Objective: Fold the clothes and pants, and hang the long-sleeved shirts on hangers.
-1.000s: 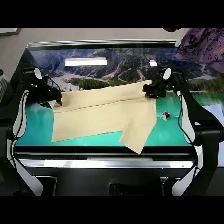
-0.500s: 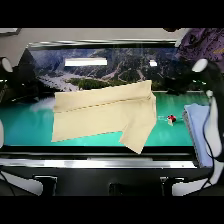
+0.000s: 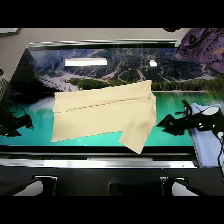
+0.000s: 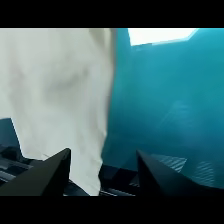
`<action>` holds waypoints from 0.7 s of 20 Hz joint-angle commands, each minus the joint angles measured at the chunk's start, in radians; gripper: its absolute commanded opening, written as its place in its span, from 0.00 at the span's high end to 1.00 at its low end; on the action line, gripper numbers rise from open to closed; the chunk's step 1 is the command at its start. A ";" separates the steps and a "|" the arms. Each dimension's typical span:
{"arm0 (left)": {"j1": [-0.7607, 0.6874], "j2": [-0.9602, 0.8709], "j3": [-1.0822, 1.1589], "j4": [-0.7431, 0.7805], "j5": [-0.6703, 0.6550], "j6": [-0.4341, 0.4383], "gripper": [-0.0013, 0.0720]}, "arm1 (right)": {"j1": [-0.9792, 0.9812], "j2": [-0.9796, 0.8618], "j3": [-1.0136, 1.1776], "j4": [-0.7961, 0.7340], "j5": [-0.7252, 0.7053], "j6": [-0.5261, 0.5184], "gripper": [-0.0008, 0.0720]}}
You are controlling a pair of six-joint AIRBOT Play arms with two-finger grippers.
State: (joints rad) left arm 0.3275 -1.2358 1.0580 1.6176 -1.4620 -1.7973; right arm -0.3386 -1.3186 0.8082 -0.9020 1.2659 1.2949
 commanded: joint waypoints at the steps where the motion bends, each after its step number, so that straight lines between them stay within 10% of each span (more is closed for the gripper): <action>1: 0.008 0.048 -0.079 -0.014 0.024 -0.002 0.17 | 0.069 0.023 -0.157 0.058 -0.084 -0.050 0.33; 8: 0.008 0.048 -0.079 -0.013 0.023 -0.002 0.17 | 0.230 -0.013 -0.198 0.183 -0.257 -0.052 0.37; 11: 0.010 0.049 -0.077 -0.025 -0.025 0.011 0.19 | 0.262 -0.031 -0.196 0.216 -0.300 -0.055 0.93; 14: 0.134 0.071 -0.139 -0.198 0.080 0.128 0.15 | 0.242 0.024 -0.175 0.200 -0.290 -0.044 0.96</action>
State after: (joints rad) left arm 0.3779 -1.1797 0.9592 1.5623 -1.4483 -1.7542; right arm -0.0986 -1.3235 0.6209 -0.7200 0.9859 1.2415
